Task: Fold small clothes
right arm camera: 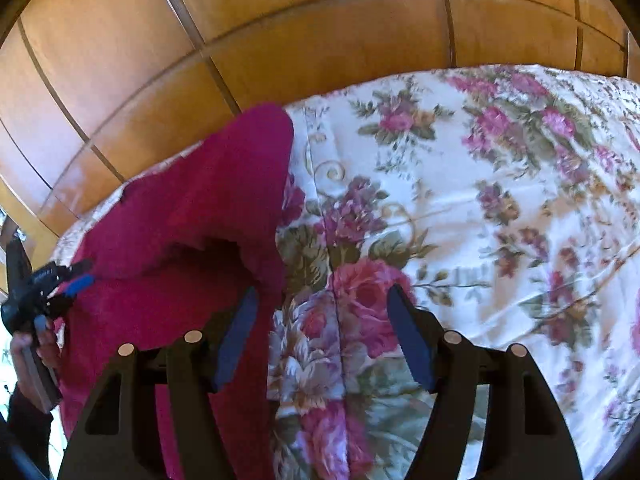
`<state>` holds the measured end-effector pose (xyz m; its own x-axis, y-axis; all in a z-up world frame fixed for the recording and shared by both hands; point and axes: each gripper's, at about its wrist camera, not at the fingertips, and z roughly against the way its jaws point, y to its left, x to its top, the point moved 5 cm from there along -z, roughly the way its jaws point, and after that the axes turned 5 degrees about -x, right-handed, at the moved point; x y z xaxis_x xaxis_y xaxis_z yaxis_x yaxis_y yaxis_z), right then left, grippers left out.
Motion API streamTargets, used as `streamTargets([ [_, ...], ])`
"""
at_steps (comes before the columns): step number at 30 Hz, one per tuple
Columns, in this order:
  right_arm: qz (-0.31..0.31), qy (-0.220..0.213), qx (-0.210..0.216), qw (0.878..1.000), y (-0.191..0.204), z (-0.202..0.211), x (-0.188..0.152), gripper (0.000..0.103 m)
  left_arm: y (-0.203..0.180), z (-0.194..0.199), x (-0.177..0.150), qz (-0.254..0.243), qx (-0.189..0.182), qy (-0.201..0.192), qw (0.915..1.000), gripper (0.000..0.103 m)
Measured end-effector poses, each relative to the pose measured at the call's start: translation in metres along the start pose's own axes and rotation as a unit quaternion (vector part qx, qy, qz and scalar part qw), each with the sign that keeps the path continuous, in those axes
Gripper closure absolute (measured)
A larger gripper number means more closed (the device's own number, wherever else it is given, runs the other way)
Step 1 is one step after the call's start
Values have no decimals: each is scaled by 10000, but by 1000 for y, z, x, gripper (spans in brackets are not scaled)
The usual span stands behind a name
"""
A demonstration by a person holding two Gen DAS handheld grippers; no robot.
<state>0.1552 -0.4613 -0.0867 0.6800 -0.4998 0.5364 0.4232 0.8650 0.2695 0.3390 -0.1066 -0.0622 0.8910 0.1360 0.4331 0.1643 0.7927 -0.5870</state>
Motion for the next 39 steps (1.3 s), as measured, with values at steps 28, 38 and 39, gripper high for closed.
streamTargets([
  [28, 1467, -536, 285, 9873, 123, -11, 48, 47, 18, 30, -22, -918, 1281, -559, 9859, 95],
  [38, 1936, -235, -315, 9803, 134, -78, 31, 40, 28, 20, -23, -830, 1333, -538, 9861, 92],
  [39, 1994, -246, -406, 9788, 136, -74, 31, 34, 27, 22, -24, -810, 1350, -548, 9860, 91],
])
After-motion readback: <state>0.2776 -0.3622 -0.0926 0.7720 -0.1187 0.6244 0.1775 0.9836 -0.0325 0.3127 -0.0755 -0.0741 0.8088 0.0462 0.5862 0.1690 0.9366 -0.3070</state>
